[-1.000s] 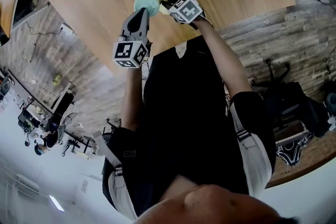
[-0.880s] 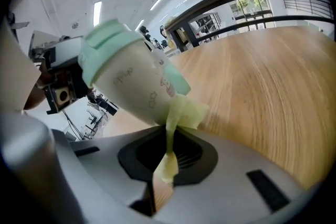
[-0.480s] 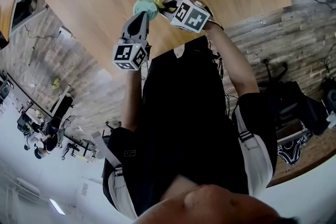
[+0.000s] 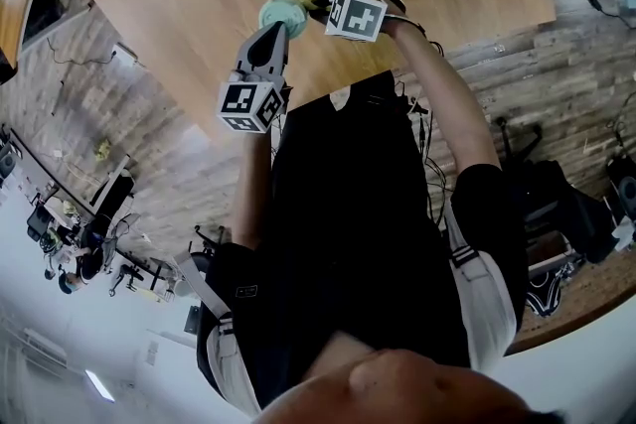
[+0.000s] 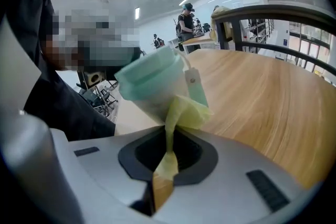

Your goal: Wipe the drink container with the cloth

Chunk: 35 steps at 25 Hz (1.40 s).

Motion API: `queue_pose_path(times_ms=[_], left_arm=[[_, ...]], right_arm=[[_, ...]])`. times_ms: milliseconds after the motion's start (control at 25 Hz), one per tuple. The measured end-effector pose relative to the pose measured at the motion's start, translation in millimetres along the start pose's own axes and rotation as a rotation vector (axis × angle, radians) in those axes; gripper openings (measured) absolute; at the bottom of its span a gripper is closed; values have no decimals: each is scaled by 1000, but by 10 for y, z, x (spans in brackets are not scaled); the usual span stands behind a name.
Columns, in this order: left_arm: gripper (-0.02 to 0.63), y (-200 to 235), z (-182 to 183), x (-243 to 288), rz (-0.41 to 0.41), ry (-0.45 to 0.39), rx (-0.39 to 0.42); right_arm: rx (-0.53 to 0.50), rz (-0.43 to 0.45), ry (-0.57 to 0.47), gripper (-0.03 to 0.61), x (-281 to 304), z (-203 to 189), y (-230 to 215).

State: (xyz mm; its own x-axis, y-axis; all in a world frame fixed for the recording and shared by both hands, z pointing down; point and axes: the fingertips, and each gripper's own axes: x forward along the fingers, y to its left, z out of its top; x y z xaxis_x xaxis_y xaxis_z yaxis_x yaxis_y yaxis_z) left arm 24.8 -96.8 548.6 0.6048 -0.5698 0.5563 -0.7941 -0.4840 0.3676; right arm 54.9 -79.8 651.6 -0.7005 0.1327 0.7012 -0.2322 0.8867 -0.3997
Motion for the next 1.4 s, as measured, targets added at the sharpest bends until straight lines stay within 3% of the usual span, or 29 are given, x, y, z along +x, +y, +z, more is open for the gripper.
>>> queue_pose_path(times_ms=[200, 560, 960, 1200, 1400], left_arm=[[23, 19, 11, -7, 0, 1, 8], [23, 3, 8, 16, -9, 3, 10], [23, -15, 14, 9, -16, 4, 7], [23, -18, 2, 14, -18, 9, -4], [23, -24, 15, 15, -17, 8, -6]], right_arm=[[13, 37, 71, 41, 265, -199, -97], [-29, 87, 67, 41, 297, -217, -137], [-310, 120, 61, 41, -296, 323, 1], [-446, 167, 184, 41, -141, 240, -81], [-452, 229, 254, 41, 69, 78, -156]])
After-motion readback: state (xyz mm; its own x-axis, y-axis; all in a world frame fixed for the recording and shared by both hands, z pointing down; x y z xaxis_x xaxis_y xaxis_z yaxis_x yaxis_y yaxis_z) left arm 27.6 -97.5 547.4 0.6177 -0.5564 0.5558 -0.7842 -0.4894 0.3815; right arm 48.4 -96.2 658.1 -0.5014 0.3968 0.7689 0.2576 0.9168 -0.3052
